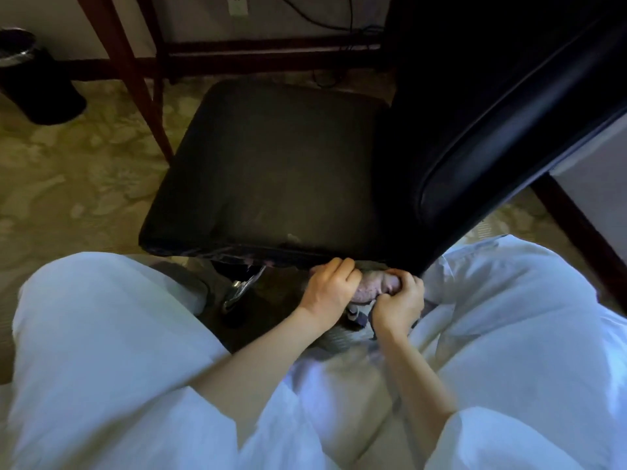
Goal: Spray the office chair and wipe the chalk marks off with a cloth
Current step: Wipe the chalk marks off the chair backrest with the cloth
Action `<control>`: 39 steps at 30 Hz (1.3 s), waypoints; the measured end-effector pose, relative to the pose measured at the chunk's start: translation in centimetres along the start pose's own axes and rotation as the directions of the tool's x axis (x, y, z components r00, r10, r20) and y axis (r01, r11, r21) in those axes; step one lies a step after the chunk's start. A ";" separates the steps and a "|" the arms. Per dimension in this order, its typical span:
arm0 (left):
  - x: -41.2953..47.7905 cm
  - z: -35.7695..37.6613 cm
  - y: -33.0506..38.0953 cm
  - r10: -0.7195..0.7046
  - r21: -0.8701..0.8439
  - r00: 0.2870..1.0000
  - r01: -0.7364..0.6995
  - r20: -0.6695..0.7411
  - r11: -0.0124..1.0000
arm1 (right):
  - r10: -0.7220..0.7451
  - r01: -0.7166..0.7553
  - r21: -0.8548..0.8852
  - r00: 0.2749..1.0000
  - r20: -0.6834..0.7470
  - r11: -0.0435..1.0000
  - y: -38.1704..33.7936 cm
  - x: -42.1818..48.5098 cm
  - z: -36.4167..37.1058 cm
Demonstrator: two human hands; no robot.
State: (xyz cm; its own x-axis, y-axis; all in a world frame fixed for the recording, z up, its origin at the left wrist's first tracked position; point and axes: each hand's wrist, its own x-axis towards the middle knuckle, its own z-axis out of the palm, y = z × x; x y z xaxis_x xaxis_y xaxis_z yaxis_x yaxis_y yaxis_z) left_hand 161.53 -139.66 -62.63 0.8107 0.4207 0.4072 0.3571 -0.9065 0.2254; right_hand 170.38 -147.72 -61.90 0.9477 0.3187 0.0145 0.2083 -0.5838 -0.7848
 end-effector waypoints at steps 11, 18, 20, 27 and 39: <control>-1.3 0.2 -1.1 0.094 0.054 0.995 -0.096 0.042 0.994 | 0.001 -0.002 0.021 0.998 0.058 1.000 0.3 -1.4 1.2; -4.8 -2.9 -6.7 0.112 0.123 0.992 -0.118 0.051 0.985 | 0.053 -0.071 0.098 0.984 0.170 0.993 -2.1 -6.1 5.1; -5.2 -3.7 -7.5 0.101 0.120 0.992 -0.111 0.080 0.987 | 0.108 -0.130 0.133 0.981 0.162 0.983 -2.7 -6.8 5.7; -5.9 -5.8 -8.9 0.045 0.116 0.975 -0.072 0.219 0.991 | 0.131 -0.167 0.176 0.971 0.198 0.970 -3.2 -8.3 7.2; -6.0 -6.1 -10.0 -0.034 0.125 0.960 -0.002 0.280 0.992 | 0.167 -0.213 0.262 0.968 0.187 0.941 -4.0 -8.2 8.0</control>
State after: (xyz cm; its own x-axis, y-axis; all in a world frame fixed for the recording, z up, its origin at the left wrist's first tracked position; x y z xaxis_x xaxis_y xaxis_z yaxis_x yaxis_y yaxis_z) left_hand 150.25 -132.87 -61.97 0.8956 0.4237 0.1356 0.4110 -0.9047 0.1122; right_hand 159.82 -142.00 -63.81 0.9069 0.3509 -0.2334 -0.0693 -0.4221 -0.9039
